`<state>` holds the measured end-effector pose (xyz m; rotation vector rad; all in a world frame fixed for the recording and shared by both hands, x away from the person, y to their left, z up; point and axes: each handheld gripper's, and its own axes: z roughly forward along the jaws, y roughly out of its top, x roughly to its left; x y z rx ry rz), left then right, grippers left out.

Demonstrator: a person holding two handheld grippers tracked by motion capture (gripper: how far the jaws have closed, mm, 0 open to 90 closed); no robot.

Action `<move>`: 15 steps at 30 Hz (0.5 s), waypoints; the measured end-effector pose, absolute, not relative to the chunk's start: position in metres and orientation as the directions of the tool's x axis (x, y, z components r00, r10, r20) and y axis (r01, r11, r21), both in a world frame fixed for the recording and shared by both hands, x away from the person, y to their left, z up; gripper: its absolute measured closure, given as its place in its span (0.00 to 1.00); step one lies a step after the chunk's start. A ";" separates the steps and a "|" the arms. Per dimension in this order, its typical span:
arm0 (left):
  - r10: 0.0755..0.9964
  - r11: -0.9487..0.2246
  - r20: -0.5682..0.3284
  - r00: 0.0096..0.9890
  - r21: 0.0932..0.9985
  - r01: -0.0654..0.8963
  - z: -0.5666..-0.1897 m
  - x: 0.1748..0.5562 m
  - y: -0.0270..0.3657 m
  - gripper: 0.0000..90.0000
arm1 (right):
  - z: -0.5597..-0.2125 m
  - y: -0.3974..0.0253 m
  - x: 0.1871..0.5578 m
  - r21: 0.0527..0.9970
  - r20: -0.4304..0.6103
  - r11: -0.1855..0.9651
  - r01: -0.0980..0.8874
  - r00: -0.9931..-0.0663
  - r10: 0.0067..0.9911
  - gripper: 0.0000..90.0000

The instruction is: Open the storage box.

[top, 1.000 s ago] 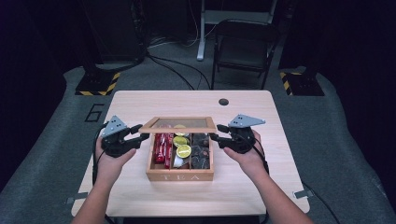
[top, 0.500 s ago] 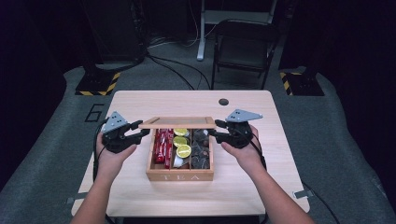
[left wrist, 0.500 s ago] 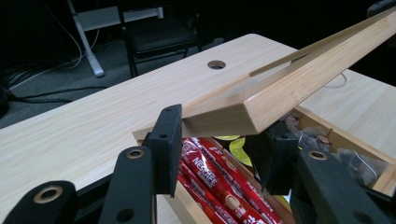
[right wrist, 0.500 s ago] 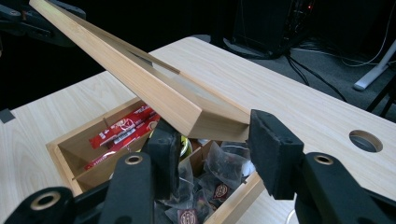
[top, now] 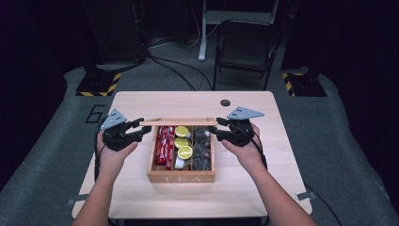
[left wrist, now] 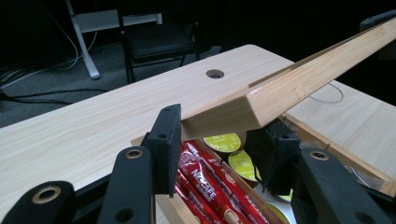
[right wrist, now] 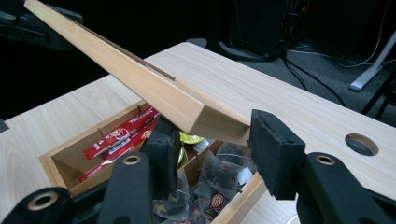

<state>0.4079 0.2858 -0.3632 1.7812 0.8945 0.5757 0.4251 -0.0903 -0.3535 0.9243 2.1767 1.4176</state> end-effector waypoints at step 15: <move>0.798 -0.212 -0.016 0.602 0.928 0.306 -0.364 0.406 0.284 0.62 | -0.391 -0.098 0.402 0.906 0.024 0.267 0.327 -0.671 0.741 0.60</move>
